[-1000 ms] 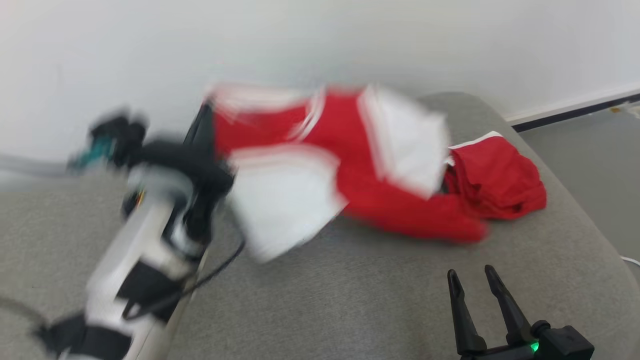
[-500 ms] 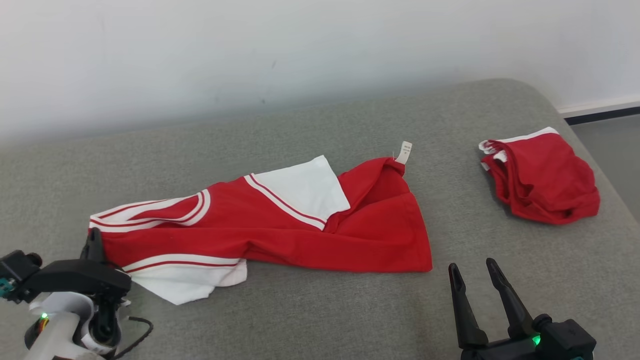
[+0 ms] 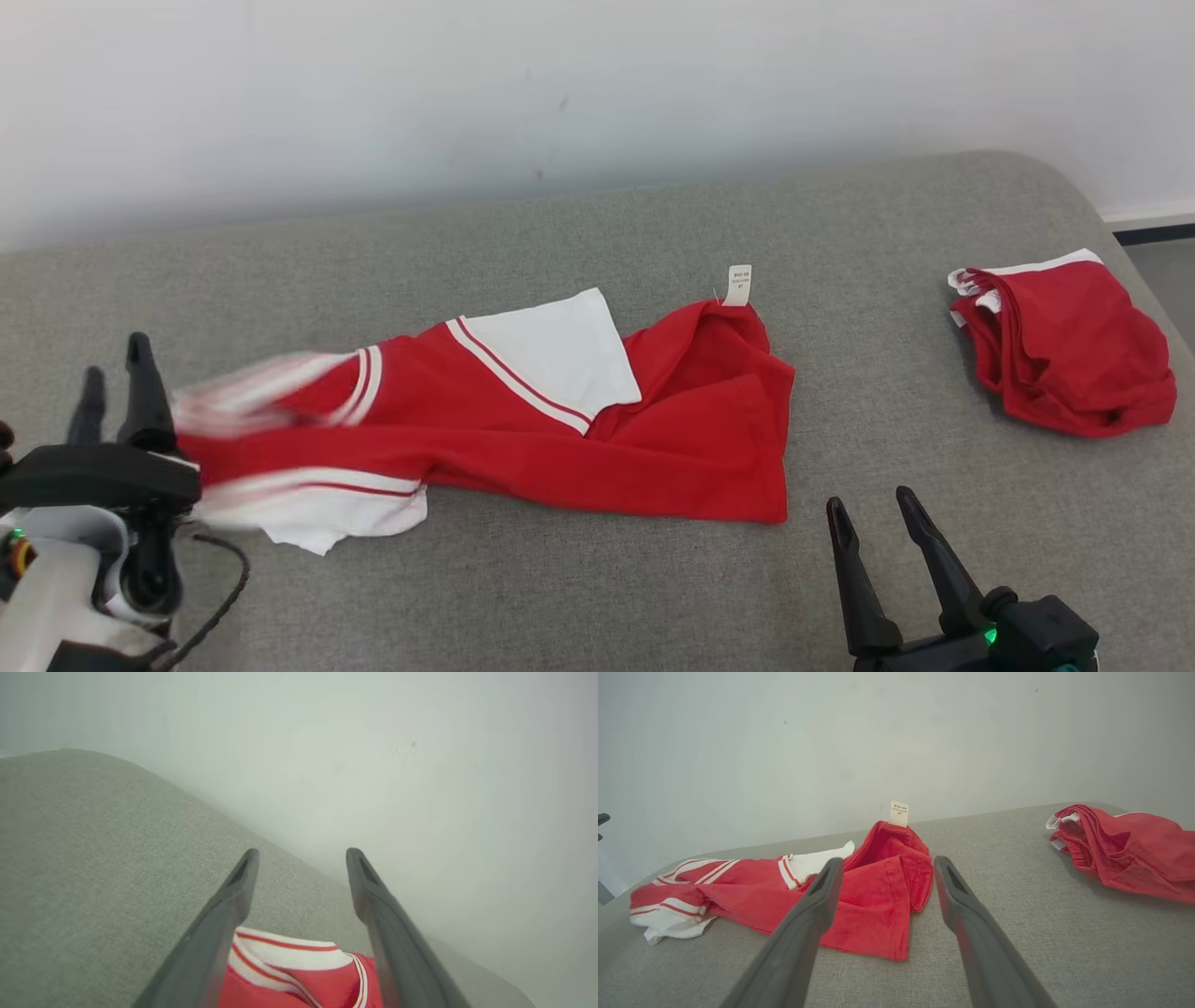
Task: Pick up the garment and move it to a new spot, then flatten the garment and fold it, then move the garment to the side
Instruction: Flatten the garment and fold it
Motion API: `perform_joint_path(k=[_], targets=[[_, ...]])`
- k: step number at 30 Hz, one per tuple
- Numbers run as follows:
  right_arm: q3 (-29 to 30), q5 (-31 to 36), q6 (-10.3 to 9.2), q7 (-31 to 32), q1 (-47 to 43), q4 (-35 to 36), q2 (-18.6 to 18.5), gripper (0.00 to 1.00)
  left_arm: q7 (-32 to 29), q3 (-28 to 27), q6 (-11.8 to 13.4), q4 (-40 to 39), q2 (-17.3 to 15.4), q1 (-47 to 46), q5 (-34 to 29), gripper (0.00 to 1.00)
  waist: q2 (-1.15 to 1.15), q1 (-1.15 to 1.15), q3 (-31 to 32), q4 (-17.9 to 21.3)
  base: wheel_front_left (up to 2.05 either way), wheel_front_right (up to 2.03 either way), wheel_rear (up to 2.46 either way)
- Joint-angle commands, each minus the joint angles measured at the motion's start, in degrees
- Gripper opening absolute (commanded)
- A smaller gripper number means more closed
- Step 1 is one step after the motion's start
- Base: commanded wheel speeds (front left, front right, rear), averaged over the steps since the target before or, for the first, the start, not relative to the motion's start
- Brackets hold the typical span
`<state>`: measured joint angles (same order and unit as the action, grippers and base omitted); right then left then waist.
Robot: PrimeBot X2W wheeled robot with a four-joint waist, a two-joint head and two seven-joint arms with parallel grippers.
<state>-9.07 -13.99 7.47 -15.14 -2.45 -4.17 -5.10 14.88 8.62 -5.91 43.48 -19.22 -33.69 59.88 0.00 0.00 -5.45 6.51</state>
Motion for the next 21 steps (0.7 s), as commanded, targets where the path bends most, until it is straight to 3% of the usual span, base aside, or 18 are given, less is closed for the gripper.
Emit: perform_joint_path(k=[1,7,10,16,21], targets=[[-0.1,0.0,0.03,-0.1,0.1,0.0,-0.2,1.0,0.3,-0.9,-0.1,-0.8,-0.4,1.3,-1.9,1.0,0.0,0.0,0.2,-0.1,0.0,0.0,0.0],[-0.1,-0.1,0.03,-0.1,-1.1,-0.4,-0.2,1.0,0.2,-7.9,2.1,-10.2,1.2,8.8,-15.1,1.0,0.0,0.0,1.5,-0.4,0.0,0.0,0.0],[0.0,-0.2,0.03,-0.1,-1.7,-0.5,-0.2,1.0,0.2,-10.9,3.4,-15.8,5.1,15.0,-19.7,1.0,0.0,0.0,2.3,-0.6,0.0,0.0,0.0],[0.1,-0.4,0.03,-0.1,-2.8,-0.6,0.0,1.0,0.2,-10.3,4.4,-21.7,12.1,25.8,-27.0,1.0,0.0,0.0,3.1,-1.2,0.0,0.0,0.0],[-0.1,-0.5,0.03,-0.1,-3.0,-0.8,-0.2,1.0,0.2,-9.6,5.3,-21.5,15.3,30.3,-29.8,1.0,0.0,0.0,3.8,-1.4,0.0,0.0,0.0]])
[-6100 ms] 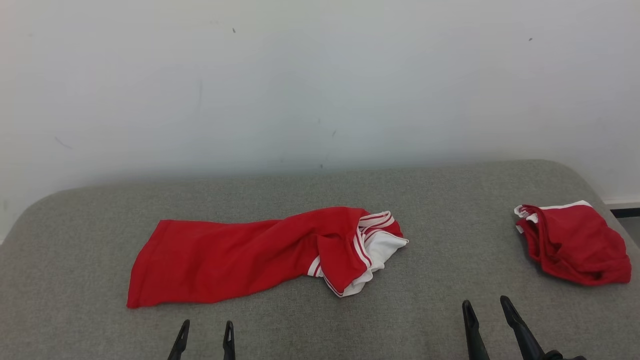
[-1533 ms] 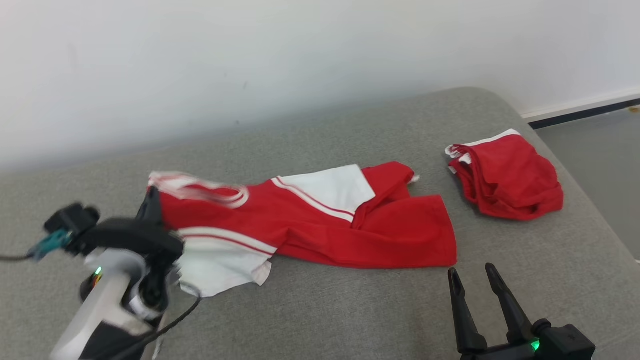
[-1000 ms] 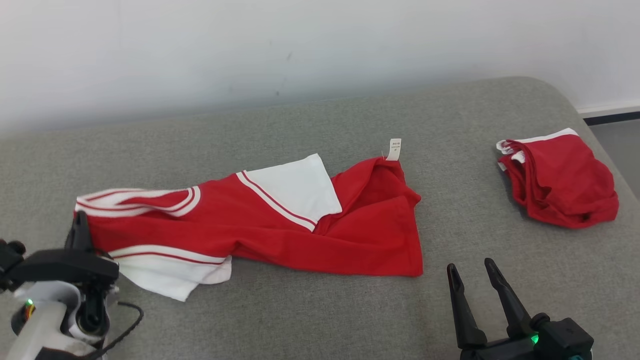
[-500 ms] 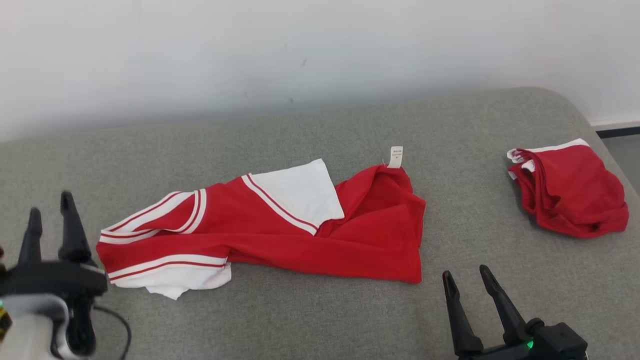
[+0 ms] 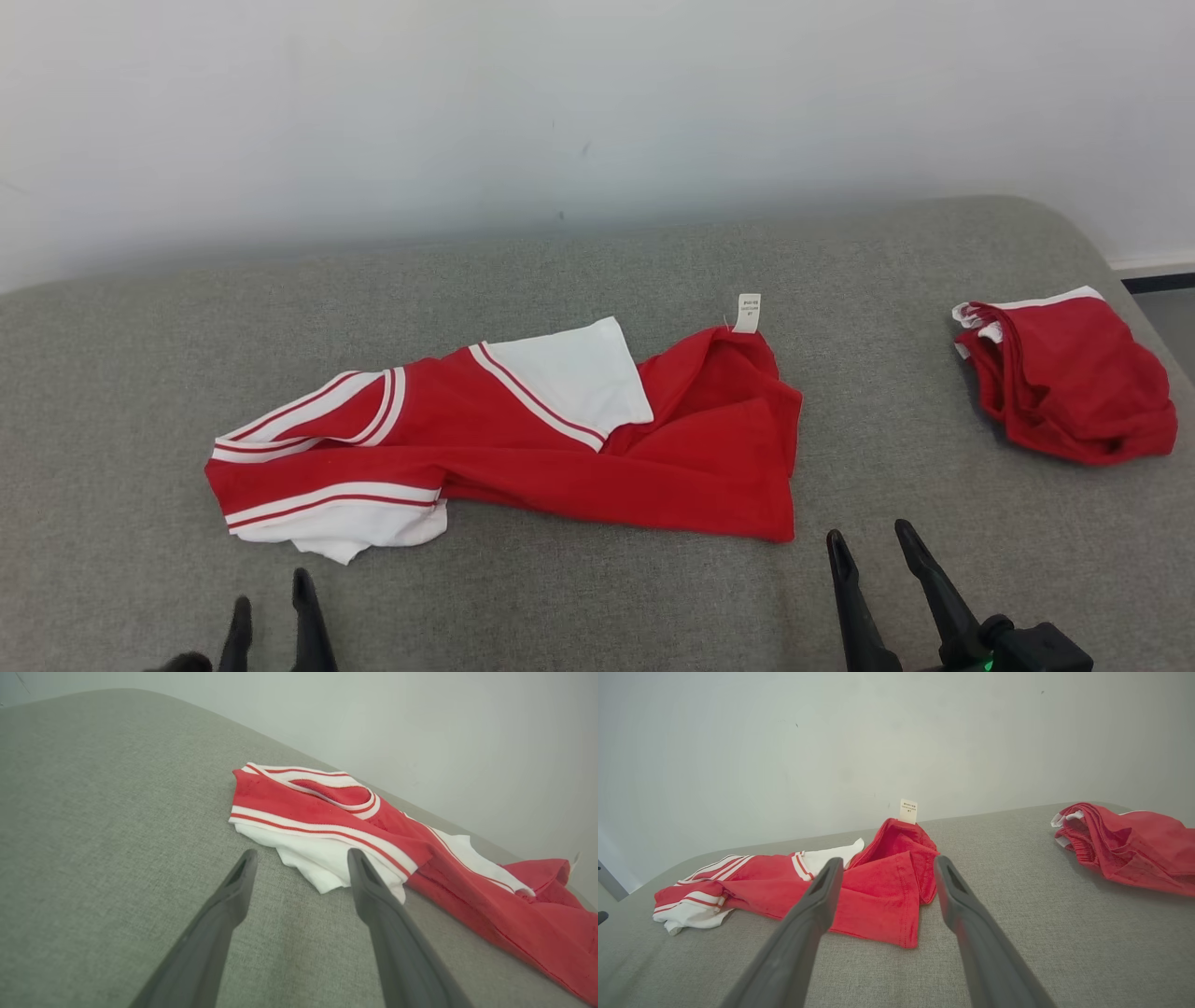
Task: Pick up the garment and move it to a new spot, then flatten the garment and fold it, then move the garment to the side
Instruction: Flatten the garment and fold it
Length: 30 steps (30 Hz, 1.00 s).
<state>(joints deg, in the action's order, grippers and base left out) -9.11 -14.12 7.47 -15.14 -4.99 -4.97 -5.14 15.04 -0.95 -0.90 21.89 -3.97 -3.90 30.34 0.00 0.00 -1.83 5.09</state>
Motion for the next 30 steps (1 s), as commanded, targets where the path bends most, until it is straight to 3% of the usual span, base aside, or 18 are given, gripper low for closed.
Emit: perform_joint_path(k=[1,10,28,29,30], targets=[[-0.2,-0.3,0.03,-0.1,-0.5,0.0,-0.2,1.0,0.1,0.3,0.4,1.0,0.3,0.9,-0.1,1.0,0.0,0.0,0.3,0.1,0.0,0.0,0.0],[-1.0,-0.8,0.03,-0.1,-0.1,0.1,-1.4,1.0,-0.1,4.2,0.7,15.0,1.0,-4.6,3.5,1.0,0.0,0.0,0.0,2.0,0.0,0.0,0.0],[-1.0,-0.9,0.03,-0.1,1.7,0.3,-2.1,1.0,0.0,0.7,1.6,28.9,0.2,-16.0,1.8,1.0,0.0,0.0,-2.9,4.5,0.0,0.0,0.0],[-1.0,-0.9,0.03,-0.1,1.7,0.3,-2.2,1.0,0.0,0.8,1.5,29.7,0.3,-16.4,1.6,0.81,0.0,0.0,-2.9,4.5,0.0,0.0,0.0],[-1.0,-0.9,0.03,-0.1,1.8,0.4,-2.2,1.0,0.0,1.1,1.2,30.5,0.4,-16.6,1.4,0.46,0.0,0.0,-3.0,4.6,0.0,0.0,0.0]])
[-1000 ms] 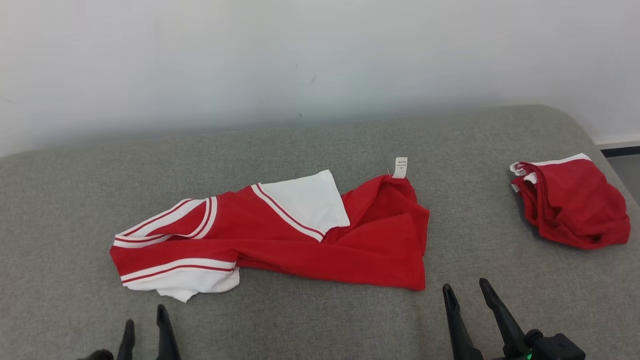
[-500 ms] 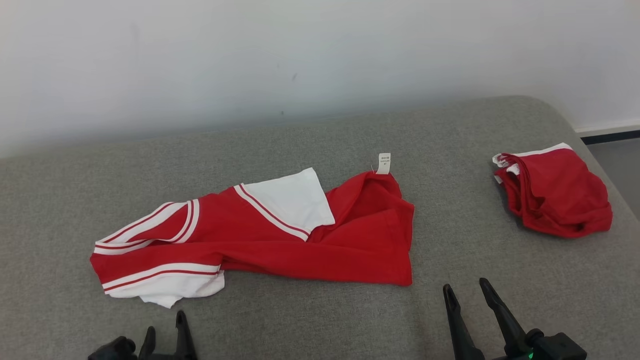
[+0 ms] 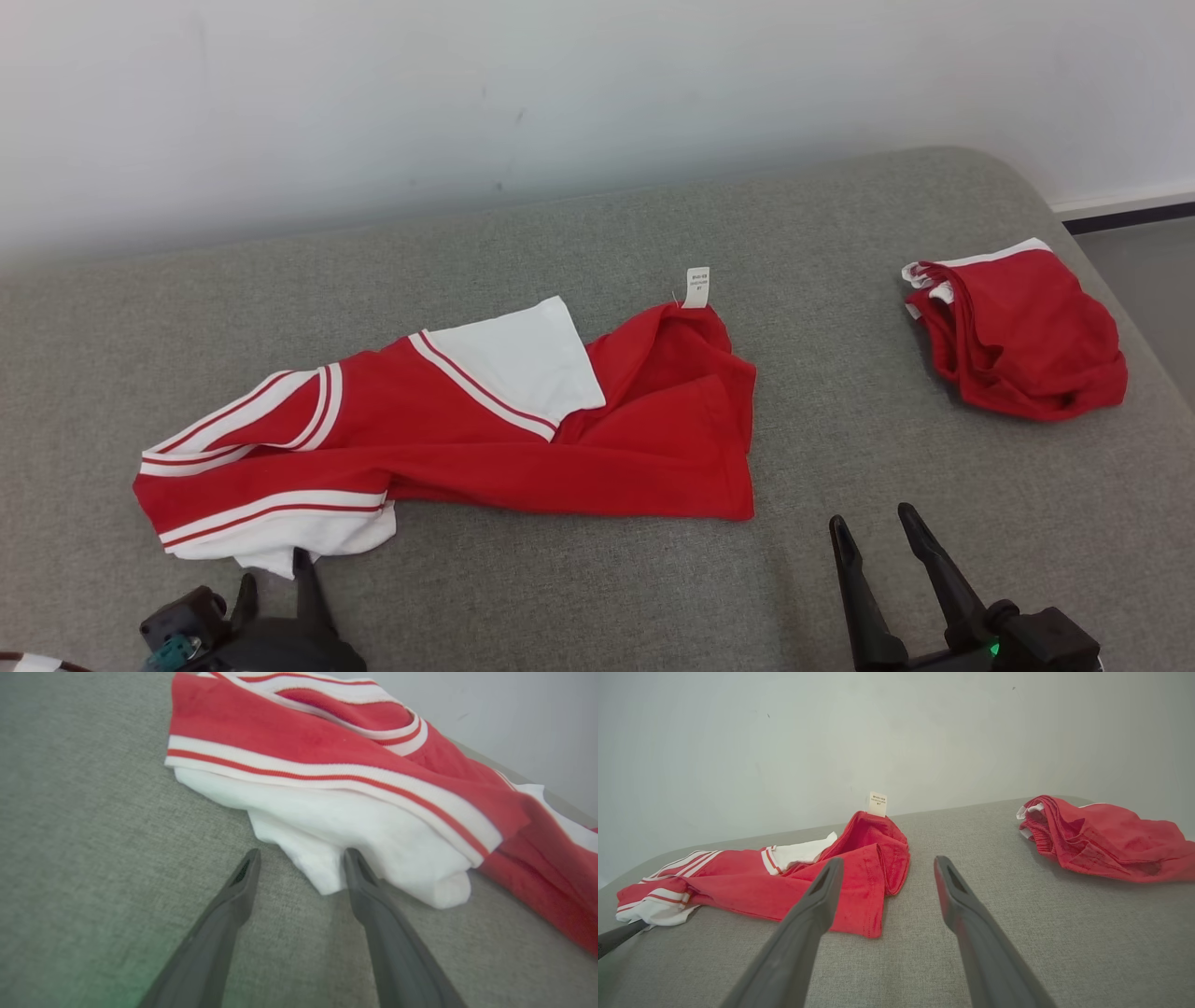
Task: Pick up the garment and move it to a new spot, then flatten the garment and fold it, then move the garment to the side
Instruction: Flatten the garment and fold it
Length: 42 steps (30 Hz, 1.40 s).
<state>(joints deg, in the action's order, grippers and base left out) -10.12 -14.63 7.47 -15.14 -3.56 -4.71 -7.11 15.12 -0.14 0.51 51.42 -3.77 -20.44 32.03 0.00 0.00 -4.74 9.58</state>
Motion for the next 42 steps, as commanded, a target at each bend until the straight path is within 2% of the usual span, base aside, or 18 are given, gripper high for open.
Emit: perform_joint_path(k=[1,7,15,21,26,33,41,42], targets=[[0.1,-0.4,0.03,-0.1,0.3,0.1,-0.3,1.0,-0.1,0.4,-0.7,1.5,0.3,-0.2,-0.3,0.0,0.0,0.0,-0.1,0.1,0.0,0.0,0.0],[0.8,0.0,0.04,-0.1,-0.5,0.3,0.3,1.0,-0.2,-0.7,-1.9,-1.4,0.3,1.7,-1.9,0.0,0.0,0.0,0.1,-0.6,0.0,0.0,0.0],[1.2,-0.5,0.04,-0.1,-0.7,-2.3,1.1,1.0,0.0,-4.1,-0.6,-14.3,0.1,10.8,-6.8,0.0,0.0,0.0,0.2,-3.7,0.0,0.0,0.0],[2.3,1.4,0.04,-0.1,2.1,-11.6,1.2,1.0,0.0,-5.4,-1.3,-21.4,0.5,15.5,-8.2,0.0,0.0,0.0,-0.2,-6.8,0.0,0.0,0.0],[3.0,3.9,0.04,-0.1,7.2,-19.9,2.3,1.0,0.0,-5.0,-1.4,-22.8,0.7,15.6,-8.2,0.0,0.0,0.0,-0.8,-8.2,0.0,0.0,0.0],[3.5,3.4,0.04,-0.1,13.6,-30.4,3.4,1.0,0.0,-4.8,-1.2,-23.2,0.8,14.8,-8.5,0.0,0.0,0.0,-1.4,-9.1,0.0,0.0,0.0],[2.4,2.4,0.04,-0.1,17.3,-35.8,3.9,1.0,0.0,-4.5,-1.4,-22.8,0.8,14.5,-9.1,0.0,0.0,0.0,-1.5,-9.8,0.0,0.0,0.0],[2.4,2.4,0.04,-0.1,17.6,-36.3,4.0,0.88,0.0,-4.4,-1.5,-22.8,0.8,14.4,-9.1,0.0,0.0,0.0,-1.5,-9.8,0.0,0.0,0.0]])
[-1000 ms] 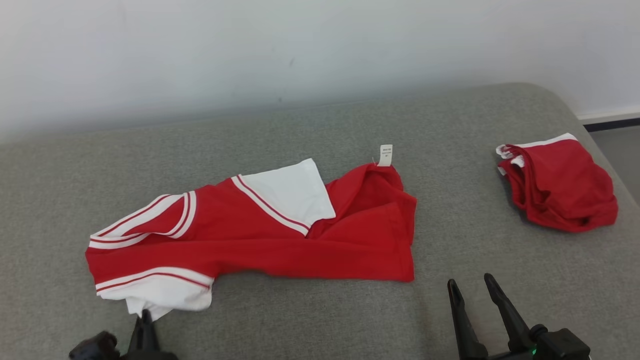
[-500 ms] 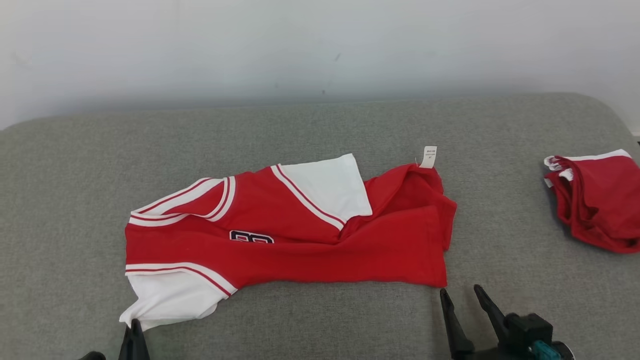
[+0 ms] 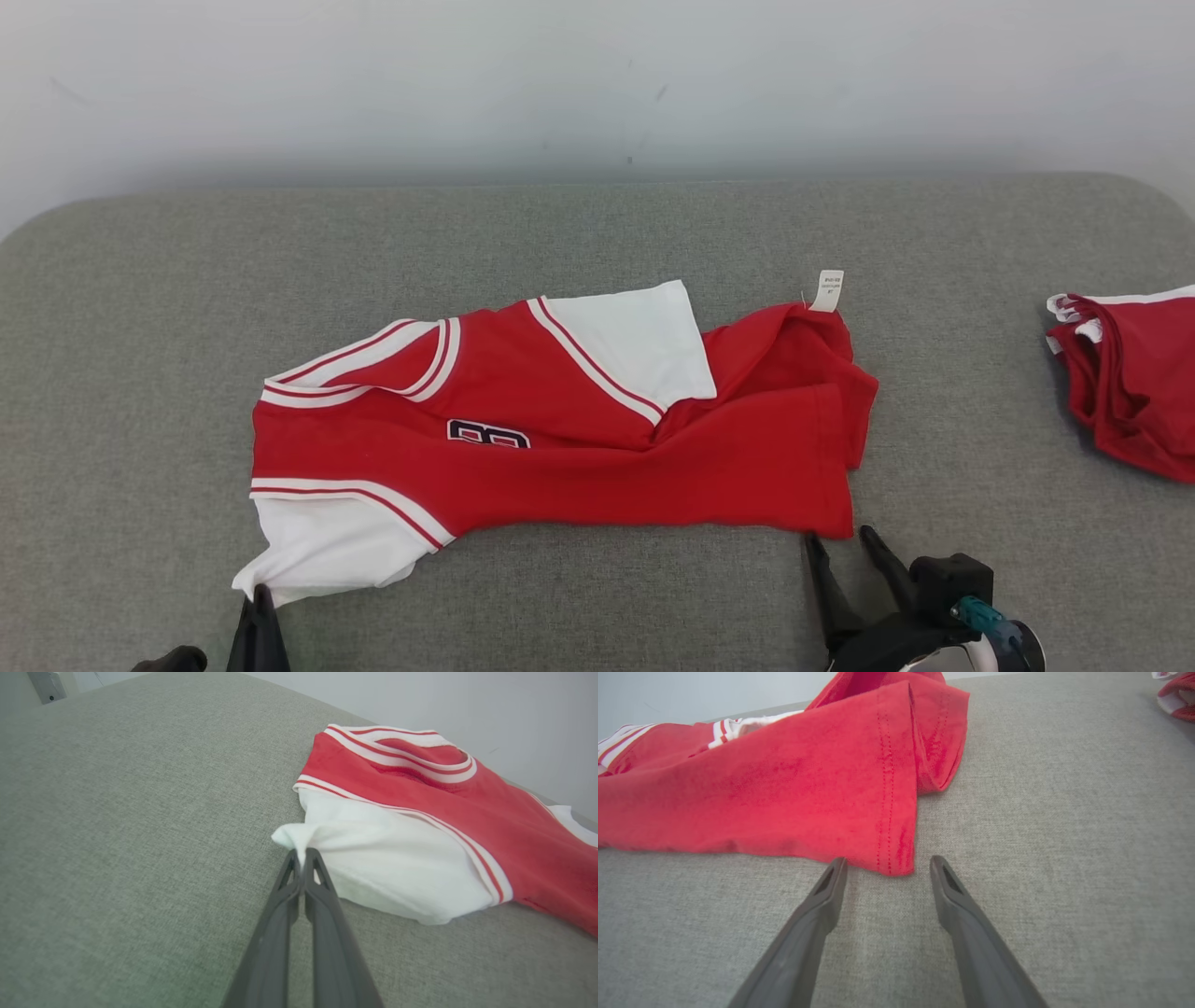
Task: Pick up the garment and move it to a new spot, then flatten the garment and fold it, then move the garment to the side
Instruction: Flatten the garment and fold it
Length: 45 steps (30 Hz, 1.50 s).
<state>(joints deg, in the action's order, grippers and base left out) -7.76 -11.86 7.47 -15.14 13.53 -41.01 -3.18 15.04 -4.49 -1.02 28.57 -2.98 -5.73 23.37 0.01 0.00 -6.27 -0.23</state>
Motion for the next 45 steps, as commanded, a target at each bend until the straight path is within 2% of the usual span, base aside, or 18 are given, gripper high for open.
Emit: perform_joint_path(k=[1,4,5,10,13,21,26,30,31,32,34,39,45], targets=[[-0.2,-0.3,0.04,-0.1,0.7,-0.4,0.1,0.64,0.1,0.0,0.0,0.1,0.0,-0.3,-0.5,0.0,-0.01,0.0,0.0,-0.1,0.0,0.0,0.0],[-0.5,-0.2,0.04,-0.1,1.0,-0.9,0.2,0.05,0.1,0.1,-0.2,0.3,0.0,-0.4,-0.8,0.0,-0.01,0.0,0.1,-0.3,0.0,0.0,0.0],[-0.6,-0.1,0.04,-0.1,1.0,-0.8,0.2,0.0,0.1,0.2,-0.2,0.3,0.0,-0.4,-0.8,0.0,-0.01,0.0,0.2,-0.3,0.0,0.0,0.0],[-1.5,0.4,0.04,-0.1,0.5,-0.9,0.3,0.0,0.1,0.1,-0.2,0.3,0.0,-0.1,-1.1,0.0,-0.01,0.0,1.1,-0.2,0.0,0.0,0.0],[-2.0,-0.1,0.04,-0.1,-0.6,1.4,-0.3,0.0,0.1,-0.7,-0.5,-1.1,0.0,0.4,-0.8,0.0,-0.01,0.0,2.3,0.0,0.0,0.0,0.0],[-2.0,-3.1,0.04,-0.1,-3.7,14.0,-4.5,0.0,-0.2,-2.7,-4.1,-10.5,-0.4,-2.0,4.4,0.0,-0.01,0.0,6.2,0.8,0.0,0.0,0.0],[-1.5,-7.7,0.04,-0.1,-1.0,19.2,-8.5,0.0,-5.4,-1.3,-4.9,-18.2,-2.4,-6.7,7.0,0.0,-0.01,0.0,8.1,1.1,0.0,0.0,0.0],[-3.2,-13.4,0.04,2.1,5.5,20.4,-14.3,0.0,-13.3,-1.0,-5.6,-23.4,-5.6,-14.3,11.2,0.0,-0.01,0.0,9.3,2.0,0.0,0.0,0.0],[-3.9,-14.6,0.04,3.2,7.2,20.7,-15.9,0.0,-15.1,-0.5,-5.8,-23.9,-6.2,-16.0,12.1,0.0,-0.01,0.0,9.5,2.1,0.0,0.0,0.0],[-3.9,-14.6,0.04,3.2,7.2,20.7,-15.9,0.0,-15.1,-0.5,-5.8,-23.9,-6.2,-16.0,12.1,0.0,-0.01,0.0,9.5,2.1,0.0,0.0,0.0],[-6.0,-17.8,0.04,6.0,12.5,22.3,-19.7,0.0,-19.9,1.0,-6.0,-25.4,-8.0,-21.6,14.3,0.0,-0.01,0.0,10.0,2.3,0.0,0.0,0.0],[-7.8,-20.5,0.04,8.5,19.1,25.0,-24.2,0.0,-24.3,2.8,-6.1,-26.6,-9.6,-28.6,15.6,0.0,-0.01,0.0,10.4,2.5,0.0,0.0,0.0],[-8.2,-21.6,0.04,11.4,26.9,28.3,-29.9,0.0,-28.9,5.3,-5.9,-26.6,-12.4,-38.2,13.4,0.0,-0.01,0.0,10.4,2.1,0.0,0.0,0.0]])
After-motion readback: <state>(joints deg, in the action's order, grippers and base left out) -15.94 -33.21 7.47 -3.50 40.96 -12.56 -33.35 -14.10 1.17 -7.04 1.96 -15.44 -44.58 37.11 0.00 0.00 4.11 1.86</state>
